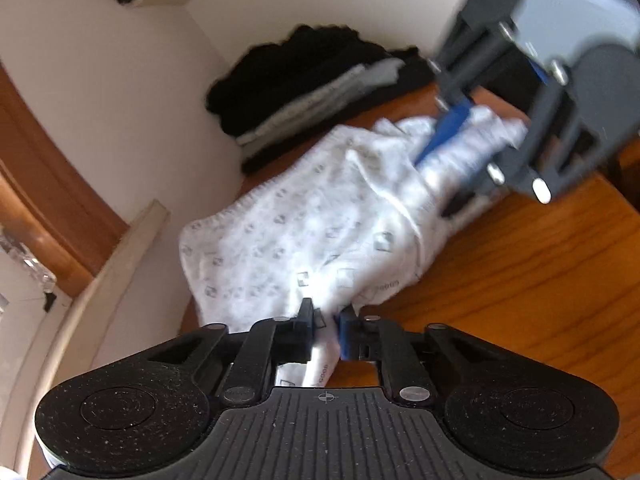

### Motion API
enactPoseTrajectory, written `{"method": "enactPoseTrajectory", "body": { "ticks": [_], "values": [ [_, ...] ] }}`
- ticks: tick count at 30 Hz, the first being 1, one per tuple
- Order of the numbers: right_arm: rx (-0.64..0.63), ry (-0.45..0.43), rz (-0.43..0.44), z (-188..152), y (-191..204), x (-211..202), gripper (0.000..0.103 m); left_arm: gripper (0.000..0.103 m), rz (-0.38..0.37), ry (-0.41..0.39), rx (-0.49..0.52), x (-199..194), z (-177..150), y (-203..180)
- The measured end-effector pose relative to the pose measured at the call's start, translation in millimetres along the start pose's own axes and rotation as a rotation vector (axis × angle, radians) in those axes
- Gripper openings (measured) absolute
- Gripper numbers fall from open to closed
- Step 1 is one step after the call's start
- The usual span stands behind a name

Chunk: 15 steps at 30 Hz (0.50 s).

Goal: Fold clothes
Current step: 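Lift the sheet bundle off the floor with both grippers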

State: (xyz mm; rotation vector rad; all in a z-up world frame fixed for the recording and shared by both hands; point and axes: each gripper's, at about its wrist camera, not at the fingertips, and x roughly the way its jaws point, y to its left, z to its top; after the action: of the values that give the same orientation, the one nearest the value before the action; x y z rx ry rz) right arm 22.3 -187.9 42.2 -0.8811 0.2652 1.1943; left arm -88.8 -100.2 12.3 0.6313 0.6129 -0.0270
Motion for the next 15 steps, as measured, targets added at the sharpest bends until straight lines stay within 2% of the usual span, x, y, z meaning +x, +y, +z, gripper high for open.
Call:
{"method": "enactPoseTrajectory", "body": {
  "ticks": [8,13,15],
  "values": [
    [-0.106,0.078,-0.036,-12,-2,-18,0.024,0.01,0.036,0.012,0.03,-10,2,3],
    [-0.117,0.129,-0.091,-28,-15,-29,0.011,0.01,0.053,0.003,0.015,-16,3,9],
    [-0.098,0.141,-0.109,-34,-24,-35,0.009,0.009,0.055,-0.006,0.011,-20,5,9]
  ]
}}
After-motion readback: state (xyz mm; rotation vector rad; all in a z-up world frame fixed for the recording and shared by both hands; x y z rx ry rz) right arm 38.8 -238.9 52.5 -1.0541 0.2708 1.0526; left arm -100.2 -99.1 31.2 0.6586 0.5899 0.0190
